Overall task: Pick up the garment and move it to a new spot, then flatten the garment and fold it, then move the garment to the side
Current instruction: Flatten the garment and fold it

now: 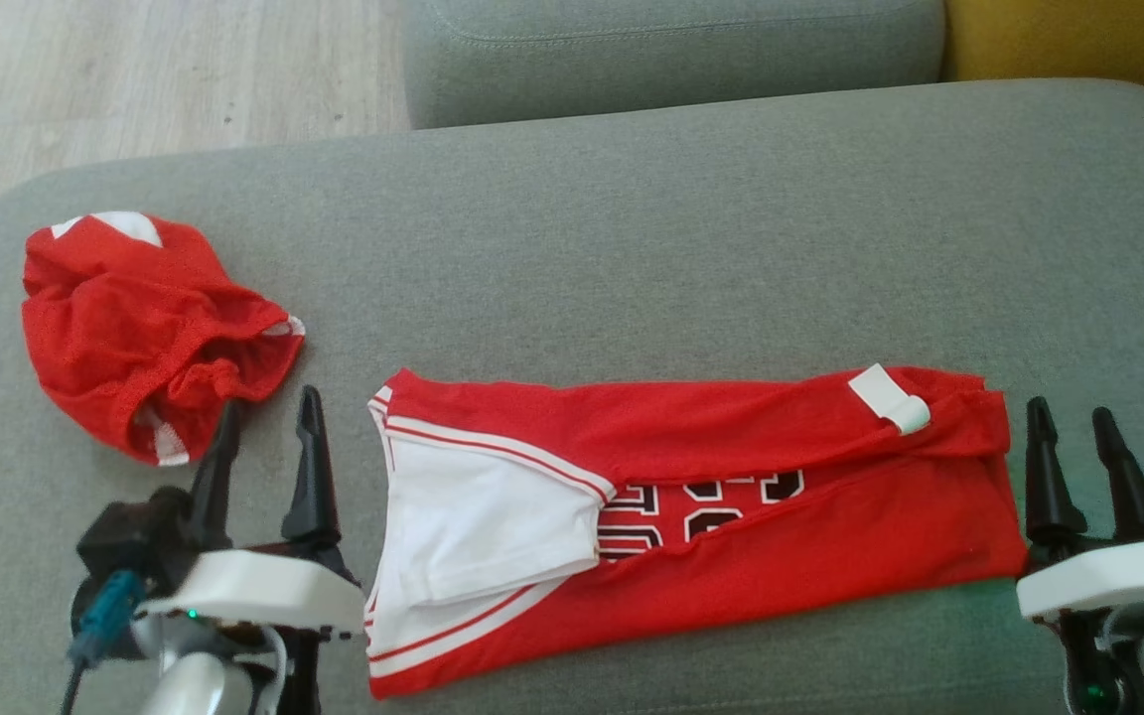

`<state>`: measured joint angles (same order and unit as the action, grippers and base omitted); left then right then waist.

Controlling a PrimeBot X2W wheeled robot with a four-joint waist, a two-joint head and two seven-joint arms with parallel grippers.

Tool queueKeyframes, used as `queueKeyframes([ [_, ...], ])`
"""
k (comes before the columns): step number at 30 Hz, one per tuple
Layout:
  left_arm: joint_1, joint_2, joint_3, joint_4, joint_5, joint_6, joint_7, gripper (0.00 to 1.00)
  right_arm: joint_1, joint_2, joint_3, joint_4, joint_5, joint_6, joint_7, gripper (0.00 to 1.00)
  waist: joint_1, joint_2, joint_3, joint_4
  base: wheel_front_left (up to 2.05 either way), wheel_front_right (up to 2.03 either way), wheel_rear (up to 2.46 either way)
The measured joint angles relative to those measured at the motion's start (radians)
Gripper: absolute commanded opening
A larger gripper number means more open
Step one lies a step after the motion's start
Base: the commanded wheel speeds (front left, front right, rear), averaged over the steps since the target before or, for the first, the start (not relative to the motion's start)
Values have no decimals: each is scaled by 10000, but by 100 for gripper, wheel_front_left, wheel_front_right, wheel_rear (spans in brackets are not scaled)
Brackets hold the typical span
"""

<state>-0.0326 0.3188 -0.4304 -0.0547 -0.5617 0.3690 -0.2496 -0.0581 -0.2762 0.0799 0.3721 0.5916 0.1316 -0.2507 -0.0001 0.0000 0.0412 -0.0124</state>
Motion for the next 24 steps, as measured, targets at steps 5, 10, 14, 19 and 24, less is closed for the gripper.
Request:
queueKeyframes([
  [5, 245, -658, 546, 324, 593, -723, 0, 100, -105, 219, -301, 242, -320, 0, 625, 100, 0, 0, 52, 32, 0, 0, 0],
  [10, 241, -1066, 913, 709, 1099, -1287, 0, 100, -1119, 472, -704, 1689, -681, 0, 1787, 100, 0, 0, 118, 167, 0, 0, 0],
  [14, 243, -1197, 1135, 936, 1310, -1505, 0, 100, -1893, 489, -1200, 2945, -1034, 0, 2778, 100, 0, 0, 162, 347, 0, 0, 0],
  [19, 243, -1361, 1327, 1070, 1484, -1664, 0, 100, -2386, 535, -1553, 4197, -1367, 0, 3871, 100, 0, 0, 209, 548, 0, 0, 0],
  [24, 244, -1432, 1536, 1197, 1574, -1766, 0, 100, -2921, 658, -1944, 5212, -1313, 0, 5191, 100, 0, 0, 255, 664, 0, 0, 0],
])
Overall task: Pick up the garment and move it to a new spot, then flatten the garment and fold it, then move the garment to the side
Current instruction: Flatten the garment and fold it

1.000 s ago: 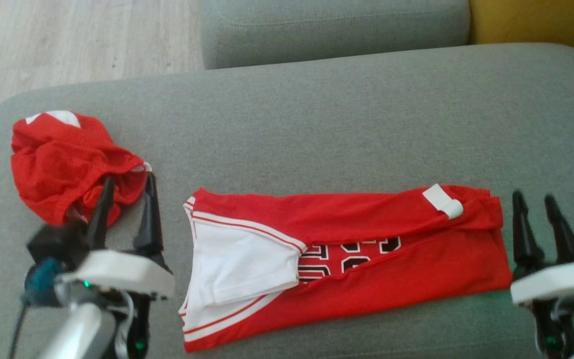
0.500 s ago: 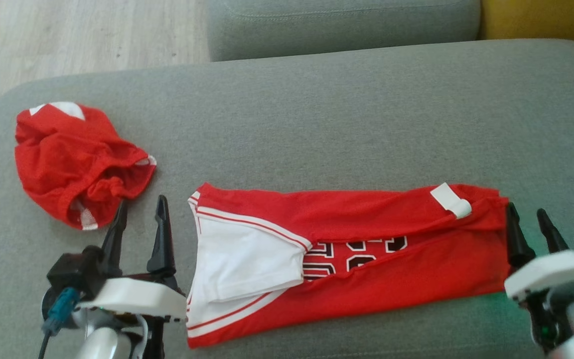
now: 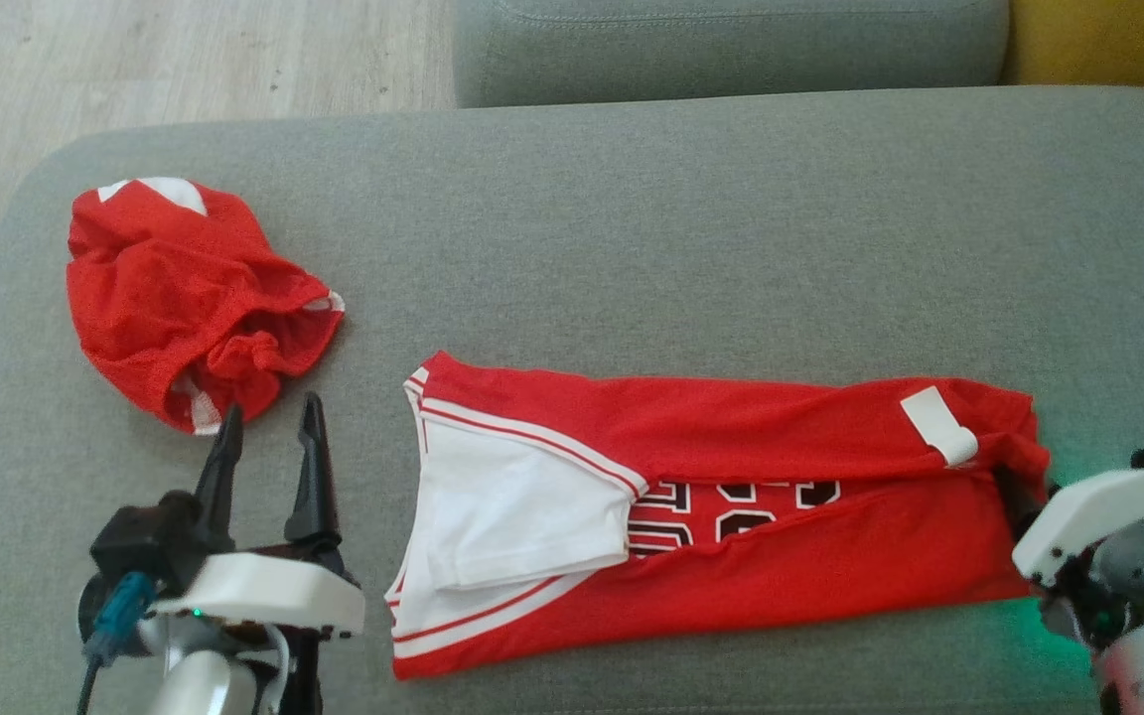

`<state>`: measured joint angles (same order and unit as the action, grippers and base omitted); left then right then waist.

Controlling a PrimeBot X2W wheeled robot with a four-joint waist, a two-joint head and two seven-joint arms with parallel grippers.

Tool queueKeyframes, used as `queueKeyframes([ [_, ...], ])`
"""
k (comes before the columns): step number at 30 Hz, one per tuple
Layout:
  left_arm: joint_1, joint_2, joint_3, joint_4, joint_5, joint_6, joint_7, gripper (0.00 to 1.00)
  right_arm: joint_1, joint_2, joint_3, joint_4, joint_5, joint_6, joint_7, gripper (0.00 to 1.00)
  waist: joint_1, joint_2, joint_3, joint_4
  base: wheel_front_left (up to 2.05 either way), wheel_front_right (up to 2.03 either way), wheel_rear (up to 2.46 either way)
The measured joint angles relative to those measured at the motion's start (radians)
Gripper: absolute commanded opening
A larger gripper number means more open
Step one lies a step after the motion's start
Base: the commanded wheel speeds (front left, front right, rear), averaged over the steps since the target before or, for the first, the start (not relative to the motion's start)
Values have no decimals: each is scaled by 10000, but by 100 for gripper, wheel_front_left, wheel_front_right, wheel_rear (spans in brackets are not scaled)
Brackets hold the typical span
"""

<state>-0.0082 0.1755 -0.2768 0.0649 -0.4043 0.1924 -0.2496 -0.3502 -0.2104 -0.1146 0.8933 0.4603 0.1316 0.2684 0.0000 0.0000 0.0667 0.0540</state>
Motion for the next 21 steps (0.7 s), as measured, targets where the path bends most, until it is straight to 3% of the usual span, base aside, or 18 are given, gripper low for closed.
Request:
queueKeyframes([
  [8, 12, -198, 105, 79, 169, -92, 0, 100, -981, 54, -594, 1043, 79, 0, 1519, 100, 0, 0, 16, 10, 0, 0, 0],
  [9, 12, -215, 130, 86, 221, -148, 0, 100, -1058, 56, -608, 1083, 104, 0, 1662, 80, 0, 0, 23, 19, 0, 0, 0],
  [11, 13, -242, 184, 113, 265, -169, 0, 100, -1122, 58, -606, 1064, 236, -2, 1965, 15, 0, 0, 19, 36, 0, 0, 0],
  [12, 15, -255, 219, 125, 286, -174, 0, 100, -1118, 73, -606, 1028, 336, -2, 2073, 0, 0, 0, 10, 39, 0, 0, 0],
  [21, 76, -428, 349, 234, 368, -305, 0, 100, -848, 286, -474, 265, 723, -2, 2320, 0, 0, 0, -223, -44, 0, 0, 0],
])
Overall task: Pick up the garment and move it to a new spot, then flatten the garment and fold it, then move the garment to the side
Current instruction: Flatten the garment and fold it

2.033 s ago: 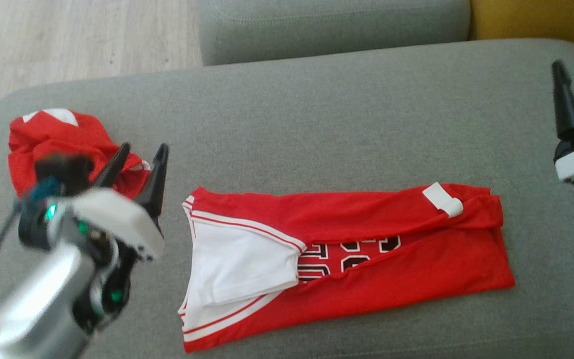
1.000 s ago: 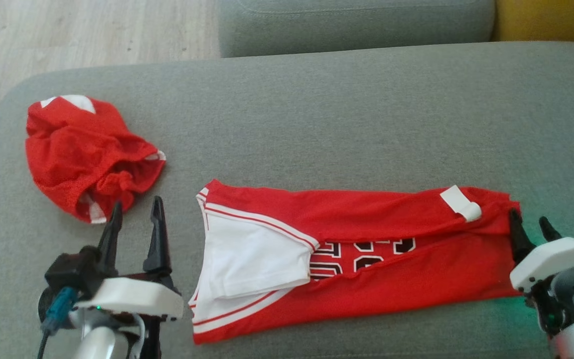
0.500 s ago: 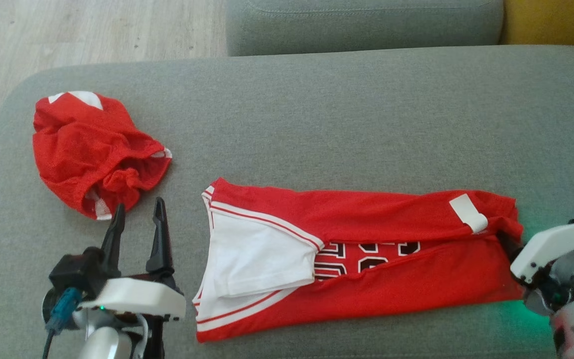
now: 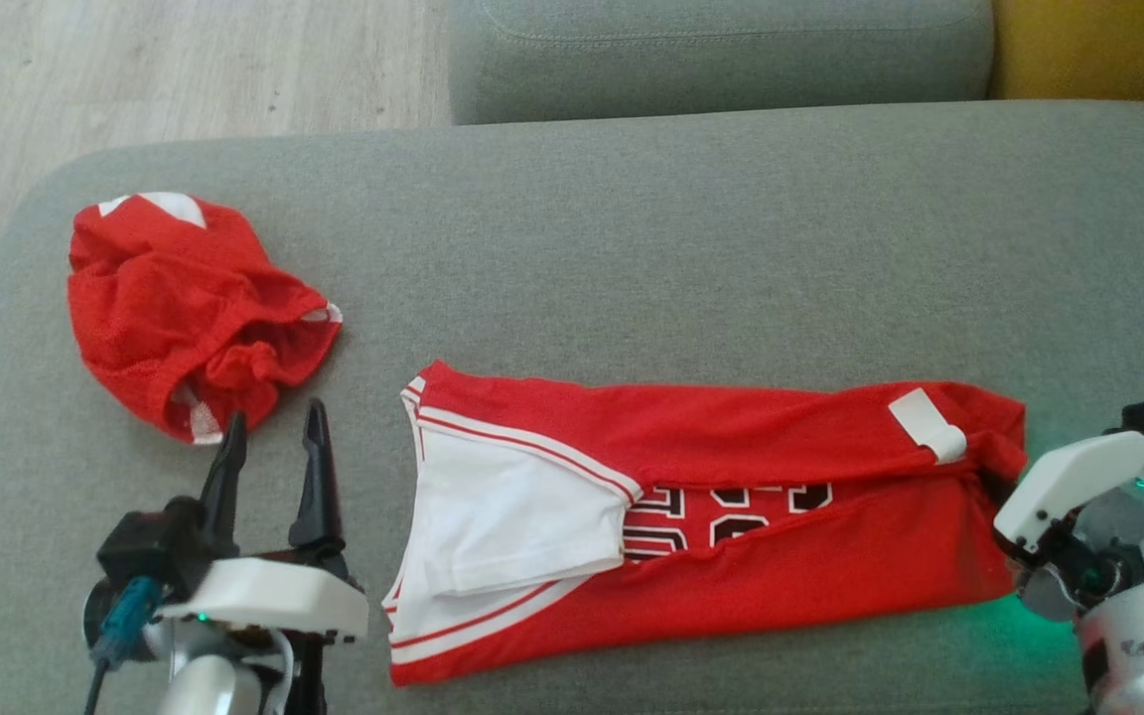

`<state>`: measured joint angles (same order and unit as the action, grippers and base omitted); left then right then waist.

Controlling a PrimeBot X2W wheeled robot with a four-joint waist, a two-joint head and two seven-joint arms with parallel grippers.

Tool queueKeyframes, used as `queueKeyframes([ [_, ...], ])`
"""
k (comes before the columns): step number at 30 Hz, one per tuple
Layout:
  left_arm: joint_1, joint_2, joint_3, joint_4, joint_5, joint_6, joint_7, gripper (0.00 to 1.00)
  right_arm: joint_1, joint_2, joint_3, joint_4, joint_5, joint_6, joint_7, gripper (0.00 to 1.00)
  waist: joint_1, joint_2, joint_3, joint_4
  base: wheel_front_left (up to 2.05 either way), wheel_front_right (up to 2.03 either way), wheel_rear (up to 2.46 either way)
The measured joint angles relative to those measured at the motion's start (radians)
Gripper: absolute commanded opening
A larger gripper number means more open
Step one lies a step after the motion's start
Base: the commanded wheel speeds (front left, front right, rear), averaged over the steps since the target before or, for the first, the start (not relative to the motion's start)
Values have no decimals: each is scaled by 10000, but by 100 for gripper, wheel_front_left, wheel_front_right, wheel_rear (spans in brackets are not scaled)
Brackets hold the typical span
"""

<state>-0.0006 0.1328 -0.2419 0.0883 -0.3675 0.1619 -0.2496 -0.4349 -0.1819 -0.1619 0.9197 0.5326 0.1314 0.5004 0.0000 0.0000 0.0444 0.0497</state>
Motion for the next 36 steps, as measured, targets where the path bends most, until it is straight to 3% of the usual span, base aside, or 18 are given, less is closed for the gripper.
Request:
queueKeyframes([
  [4, 11, -86, 36, 0, 56, -48, 0, 100, 221, -230, 90, -642, 10, 0, 69, 0, 0, 0, -68, -58, 0, 0, 0],
  [12, 228, -138, 261, 58, 138, -138, 0, 100, 296, -1707, -564, -1705, -479, 0, 487, 0, 0, 0, -183, -118, 0, 0, 0],
  [15, 235, -163, 288, 71, 138, -203, 0, 100, 425, -1718, -784, -2238, -499, 0, 825, 0, 0, 0, -243, -132, 0, 0, 0],
  [24, 374, -251, 347, 201, 140, -297, 0, 100, 1546, -380, -621, -5488, 510, 0, 2082, 0, 0, 0, -496, 60, 0, 0, 0],
  [30, 404, -255, 376, 384, 140, -357, 0, 100, 2594, 782, 13, -7808, 1327, 0, 2899, 0, 0, 0, -629, 496, 0, 0, 0],
  [36, 393, -240, 337, 514, 140, -403, 4, 100, 3139, 1290, 882, -8556, 2408, 0, 3195, 0, 0, 0, -664, 1109, 0, 0, 0],
])
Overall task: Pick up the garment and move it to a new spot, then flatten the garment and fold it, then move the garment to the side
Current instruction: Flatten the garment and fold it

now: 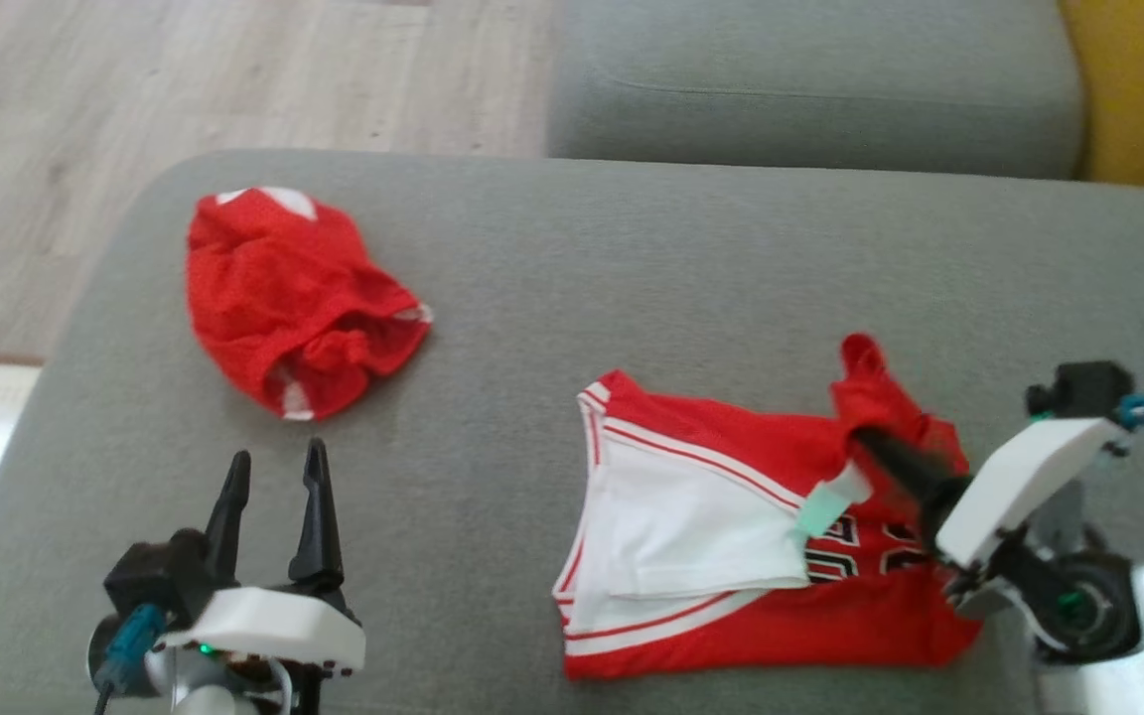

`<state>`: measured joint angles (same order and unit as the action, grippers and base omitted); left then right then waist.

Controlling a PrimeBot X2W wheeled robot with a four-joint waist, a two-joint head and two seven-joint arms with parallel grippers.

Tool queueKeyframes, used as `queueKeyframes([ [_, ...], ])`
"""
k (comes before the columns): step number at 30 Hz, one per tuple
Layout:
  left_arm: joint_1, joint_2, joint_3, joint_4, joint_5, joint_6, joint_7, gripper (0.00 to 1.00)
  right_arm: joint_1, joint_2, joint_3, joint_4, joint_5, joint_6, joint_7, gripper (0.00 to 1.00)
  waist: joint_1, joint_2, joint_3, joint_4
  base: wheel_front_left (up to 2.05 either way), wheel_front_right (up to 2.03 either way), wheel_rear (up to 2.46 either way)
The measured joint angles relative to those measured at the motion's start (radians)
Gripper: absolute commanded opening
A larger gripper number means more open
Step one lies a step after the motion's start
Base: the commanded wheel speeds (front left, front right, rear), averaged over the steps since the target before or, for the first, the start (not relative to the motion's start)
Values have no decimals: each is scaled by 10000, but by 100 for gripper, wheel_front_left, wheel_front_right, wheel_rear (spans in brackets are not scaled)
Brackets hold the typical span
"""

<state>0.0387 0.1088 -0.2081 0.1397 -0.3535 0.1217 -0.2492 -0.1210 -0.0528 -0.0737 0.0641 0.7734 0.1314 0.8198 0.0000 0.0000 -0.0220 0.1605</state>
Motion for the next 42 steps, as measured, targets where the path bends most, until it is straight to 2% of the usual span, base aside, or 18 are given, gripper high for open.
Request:
queueKeyframes([
  [7, -39, 10, -79, 192, 0, -79, 13, 100, -3, 44, 1191, 1425, 1733, 0, -949, 0, 0, 0, 107, 750, 0, 0, 0],
  [13, -384, -31, -311, 393, 0, -140, 17, 100, -915, 44, 2061, 2987, 2792, 0, -1829, 0, 0, 0, 317, 1317, 0, 0, 0],
  [23, -625, -144, -389, 683, 0, -159, 12, 100, -1855, 35, 3336, 5041, 3453, 0, -2587, 0, 0, 0, 509, 1749, 0, 0, 0],
  [24, -631, -142, -387, 700, 0, -159, 12, 100, -1922, 35, 3404, 5219, 3521, 0, -2619, 31, 0, 0, 510, 1738, 0, 0, 0],
  [25, -631, -142, -387, 725, 0, -159, 12, 100, -1996, 33, 3486, 5363, 3582, 0, -2675, 89, 0, 0, 509, 1721, 0, 0, 0],
  [26, -630, -142, -383, 755, 0, -157, 12, 100, -2051, 31, 3570, 5451, 3718, 0, -2688, 100, 0, 0, 507, 1691, 0, 0, 0],
  [31, -630, -140, -368, 819, 0, -153, 12, 100, -2191, 31, 3870, 5613, 4535, 0, -2656, 100, 0, 0, 437, 1499, 0, 0, 0],
  [34, -628, -130, -336, 821, 0, -148, 10, 100, -2191, 31, 3908, 5605, 4594, 0, -2566, 100, 0, 0, 344, 1299, 0, 0, 0],
  [37, -626, -123, -288, 803, -6, -111, 10, 100, -2197, -59, 3662, 5079, 4566, 0, -2566, 100, 0, 0, 261, 1061, 0, 0, 0],
  [42, -609, -117, -119, 619, -8, -58, 6, 100, -2448, -989, 2679, 3685, 4075, 0, -3033, 100, 0, 0, 173, 689, 0, 0, 0],
])
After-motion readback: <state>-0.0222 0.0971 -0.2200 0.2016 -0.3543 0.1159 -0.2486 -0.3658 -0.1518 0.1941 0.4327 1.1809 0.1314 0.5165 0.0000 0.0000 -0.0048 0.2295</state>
